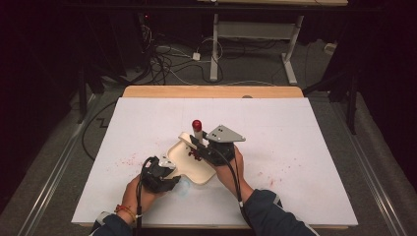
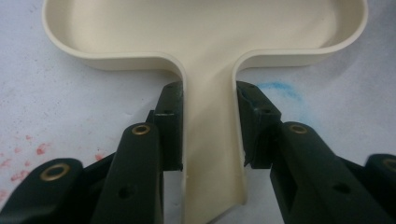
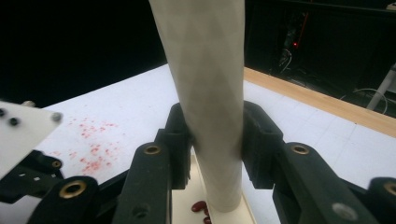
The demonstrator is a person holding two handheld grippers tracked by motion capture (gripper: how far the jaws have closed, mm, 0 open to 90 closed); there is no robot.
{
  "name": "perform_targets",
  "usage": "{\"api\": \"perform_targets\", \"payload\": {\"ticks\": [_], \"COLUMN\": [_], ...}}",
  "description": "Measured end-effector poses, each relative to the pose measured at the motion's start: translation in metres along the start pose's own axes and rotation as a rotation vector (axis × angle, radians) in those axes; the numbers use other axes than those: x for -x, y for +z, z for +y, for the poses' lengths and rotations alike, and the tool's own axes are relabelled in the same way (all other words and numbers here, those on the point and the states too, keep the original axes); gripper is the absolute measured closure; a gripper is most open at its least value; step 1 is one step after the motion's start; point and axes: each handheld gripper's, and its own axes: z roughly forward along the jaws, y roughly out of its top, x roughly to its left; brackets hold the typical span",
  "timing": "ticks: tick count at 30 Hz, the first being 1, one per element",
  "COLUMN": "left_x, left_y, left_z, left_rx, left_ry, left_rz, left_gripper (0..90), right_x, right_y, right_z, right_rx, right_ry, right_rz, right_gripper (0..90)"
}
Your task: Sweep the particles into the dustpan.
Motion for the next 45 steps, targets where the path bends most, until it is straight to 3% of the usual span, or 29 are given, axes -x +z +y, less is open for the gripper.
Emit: {"api": "perform_targets", "payload": {"ticks": [10, 16, 25, 30, 39, 45], "left_x": [-0.009, -0.01, -0.008, -0.009, -0.005, -0.007], "left_y": [0.001, 0.003, 0.002, 0.002, 0.003, 0.003], "left_z": [0.001, 0.0, 0.0, -0.002, -0.005, -0.006], "left_rx": [-0.001, 0.004, 0.007, 0.013, 0.023, 0.029], "left_ry": [0.026, 0.029, 0.047, 0.049, 0.127, 0.127], "left_rz": [-0.015, -0.016, -0.007, -0.01, 0.027, 0.02], "left_gripper": [63.2, 63.0, 63.3, 63.3, 63.1, 63.2], "right_x": [-0.015, -0.027, -0.032, -0.024, -0.006, 0.017], "right_y": [-0.008, -0.015, -0.021, -0.024, -0.041, -0.052], "right_z": [-0.001, 0.0, 0.003, 0.007, 0.019, 0.02], "right_rx": [-0.014, -0.028, -0.029, -0.019, 0.037, 0.046], "right_ry": [0.012, -0.021, -0.055, -0.059, -0.075, -0.074], "right_rz": [0.007, 0.015, 0.02, 0.019, 0.05, 0.017], "right_gripper": [66.6, 67.1, 68.6, 69.7, 69.9, 69.9]}}
